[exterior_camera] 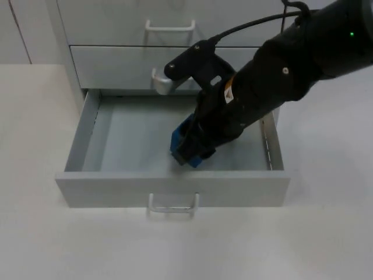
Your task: Open the drawer with the left hand, place the block into the drawer with the right hand, then close the drawer with the left hand.
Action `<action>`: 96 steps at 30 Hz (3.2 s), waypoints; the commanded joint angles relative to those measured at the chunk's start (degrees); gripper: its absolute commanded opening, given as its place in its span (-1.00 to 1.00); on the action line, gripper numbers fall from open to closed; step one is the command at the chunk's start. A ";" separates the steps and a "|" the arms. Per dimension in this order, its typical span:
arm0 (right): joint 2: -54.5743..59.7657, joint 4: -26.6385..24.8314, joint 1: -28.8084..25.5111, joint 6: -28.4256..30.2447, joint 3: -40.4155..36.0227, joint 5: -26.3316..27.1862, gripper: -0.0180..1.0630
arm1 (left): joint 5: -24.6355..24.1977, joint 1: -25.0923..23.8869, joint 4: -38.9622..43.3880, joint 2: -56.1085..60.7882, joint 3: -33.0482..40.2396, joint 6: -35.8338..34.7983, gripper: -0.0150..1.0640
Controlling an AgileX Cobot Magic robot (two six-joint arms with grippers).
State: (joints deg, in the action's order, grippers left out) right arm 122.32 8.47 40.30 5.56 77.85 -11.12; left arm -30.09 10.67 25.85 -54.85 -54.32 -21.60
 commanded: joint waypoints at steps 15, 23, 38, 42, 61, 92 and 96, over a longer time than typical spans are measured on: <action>4.15 -0.11 0.31 -3.01 6.24 -1.54 -0.97 | 0.22 0.07 0.57 -0.11 0.38 -0.11 0.97; 4.40 0.21 0.31 -3.55 6.46 -2.31 -0.97 | 0.22 0.07 0.57 -0.11 0.38 -0.11 0.97; 4.40 0.21 0.20 -3.55 6.46 -1.34 0.24 | -0.47 0.07 0.57 -0.11 0.38 -0.11 0.97; 4.40 0.21 0.20 -3.55 6.46 -1.34 0.98 | -0.58 0.07 0.57 -0.11 0.38 -0.11 0.97; -5.63 -7.01 0.30 -3.64 6.62 -11.88 0.98 | -0.57 0.07 1.17 -0.11 0.38 -0.11 0.97; -44.05 -5.93 -10.53 -8.74 -17.02 -20.56 0.98 | -0.75 0.07 1.17 -0.11 0.38 -0.11 0.97; -46.17 -3.55 -17.02 -8.74 -17.10 -22.60 0.98 | -0.75 0.07 1.17 -0.11 0.38 -0.11 0.97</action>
State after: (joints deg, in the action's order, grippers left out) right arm 77.21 3.67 25.47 -3.02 60.91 -32.63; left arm -31.09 10.67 26.78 -54.85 -54.17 -21.56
